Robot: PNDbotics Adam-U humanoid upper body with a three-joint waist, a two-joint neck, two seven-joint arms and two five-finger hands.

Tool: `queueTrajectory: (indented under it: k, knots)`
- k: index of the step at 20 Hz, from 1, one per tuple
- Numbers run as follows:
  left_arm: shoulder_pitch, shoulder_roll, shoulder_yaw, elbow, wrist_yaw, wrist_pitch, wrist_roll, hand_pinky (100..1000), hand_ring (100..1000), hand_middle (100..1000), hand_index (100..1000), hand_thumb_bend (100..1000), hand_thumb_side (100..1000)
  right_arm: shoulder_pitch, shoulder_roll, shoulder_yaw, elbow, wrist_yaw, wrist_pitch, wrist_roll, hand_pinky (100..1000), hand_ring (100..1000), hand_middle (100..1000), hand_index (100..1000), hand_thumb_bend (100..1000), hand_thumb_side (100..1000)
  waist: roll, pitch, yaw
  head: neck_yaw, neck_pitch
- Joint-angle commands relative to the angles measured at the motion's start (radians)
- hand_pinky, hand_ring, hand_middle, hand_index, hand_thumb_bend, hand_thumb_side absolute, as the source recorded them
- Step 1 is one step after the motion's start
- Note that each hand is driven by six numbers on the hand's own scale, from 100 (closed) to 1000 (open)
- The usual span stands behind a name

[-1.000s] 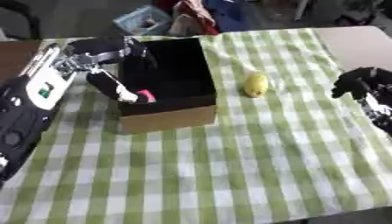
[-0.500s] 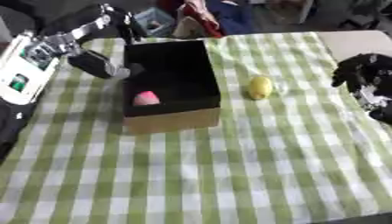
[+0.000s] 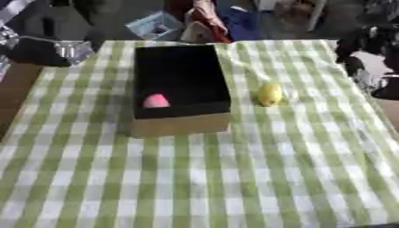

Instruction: Pick up objects on the table and place them in the box.

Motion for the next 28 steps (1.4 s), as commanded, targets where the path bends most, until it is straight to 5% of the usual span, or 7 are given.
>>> queueTrajectory:
  k: [1,9,13,19,28]
  knots:
    - [0.055,0.016,0.067,-0.085,0.036,0.047,0.027,588,513,532,711,229,261,-0.050,-0.046,0.008,0.063,0.033,-0.024,0.032,722,602,629,767,100,303,-0.002,-0.017,0.009,-0.015,-0.014]
    - [0.216,-0.014,0.128,-0.185,0.036,0.090,0.047,585,510,529,709,206,302,-0.131,-0.016,0.019,0.227,0.149,-0.090,0.092,732,627,660,816,100,323,-0.010,-0.016,0.054,-0.036,-0.011]
    - [0.257,-0.029,0.138,-0.208,0.025,0.091,0.040,586,511,530,712,202,323,-0.156,0.021,0.012,0.296,0.240,-0.128,0.099,740,657,690,831,119,404,-0.008,-0.016,0.065,-0.042,-0.007]
    - [0.299,-0.056,0.143,-0.221,-0.002,0.091,0.025,588,512,532,714,203,343,-0.199,0.092,-0.009,0.407,0.402,-0.170,0.061,771,735,753,859,244,453,-0.003,-0.014,0.071,-0.052,-0.002]
    - [0.326,-0.085,0.137,-0.223,-0.031,0.091,0.000,593,515,536,718,197,365,-0.242,0.167,-0.029,0.534,0.604,-0.202,-0.012,837,822,818,865,303,479,0.001,-0.014,0.087,-0.059,0.004]
